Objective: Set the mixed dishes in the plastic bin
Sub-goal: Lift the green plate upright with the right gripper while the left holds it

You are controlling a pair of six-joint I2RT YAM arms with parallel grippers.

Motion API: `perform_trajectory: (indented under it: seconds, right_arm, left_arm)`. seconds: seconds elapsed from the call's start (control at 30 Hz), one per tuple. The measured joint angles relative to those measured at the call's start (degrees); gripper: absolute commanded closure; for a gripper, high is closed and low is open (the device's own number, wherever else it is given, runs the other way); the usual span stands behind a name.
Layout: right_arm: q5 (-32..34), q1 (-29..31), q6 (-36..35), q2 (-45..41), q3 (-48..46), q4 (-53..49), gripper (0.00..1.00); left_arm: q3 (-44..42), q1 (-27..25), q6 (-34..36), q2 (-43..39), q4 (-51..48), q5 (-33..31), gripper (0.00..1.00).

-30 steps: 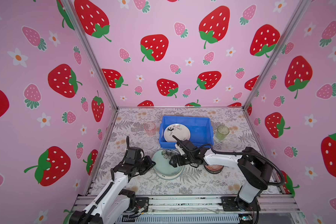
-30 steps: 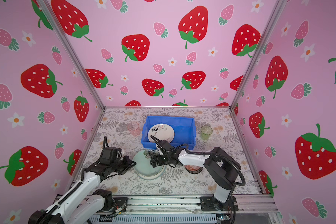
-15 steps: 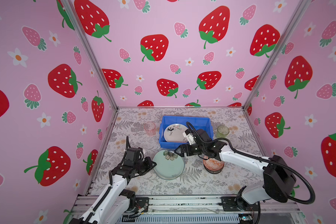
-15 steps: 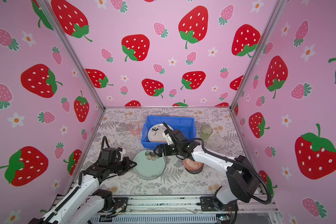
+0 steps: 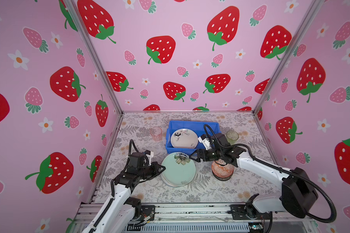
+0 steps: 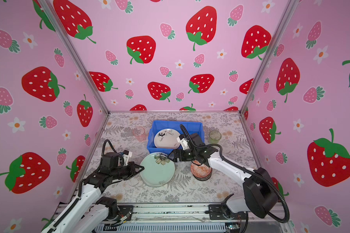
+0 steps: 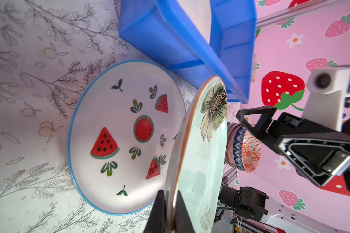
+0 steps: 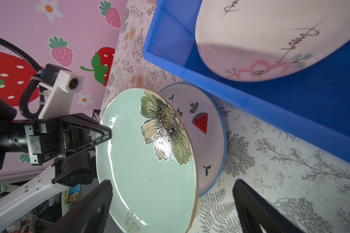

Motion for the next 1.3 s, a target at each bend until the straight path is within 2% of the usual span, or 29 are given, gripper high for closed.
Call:
perform_trajectory:
  seconds: [0.23,0.63,0.73,1.3]
  right_arm:
    - [-3.6,-0.8,1.7,-1.9,-4.1,2.4,0.12]
    - [-7.5,-1.1,7.6,-2.8,-7.4,11.1,0.44]
    - [-7.5,-1.4,8.6,-2.8,-7.4,11.3,0.56]
    - [-7.1,-2.4,10.0,-2.0,-7.7,12.0,0.84]
  left_arm:
    - [3.5,0.0,1.0,5.3,5.1,3.3,1.00]
    - [4.5,-0.8,0.9,12.5,12.1,6.5,1.00]
    - [4.5,-1.0,0.8,12.9,13.3,6.8,1.00]
    - [4.6,-1.7,1.7,12.1,14.5,5.7,1.00]
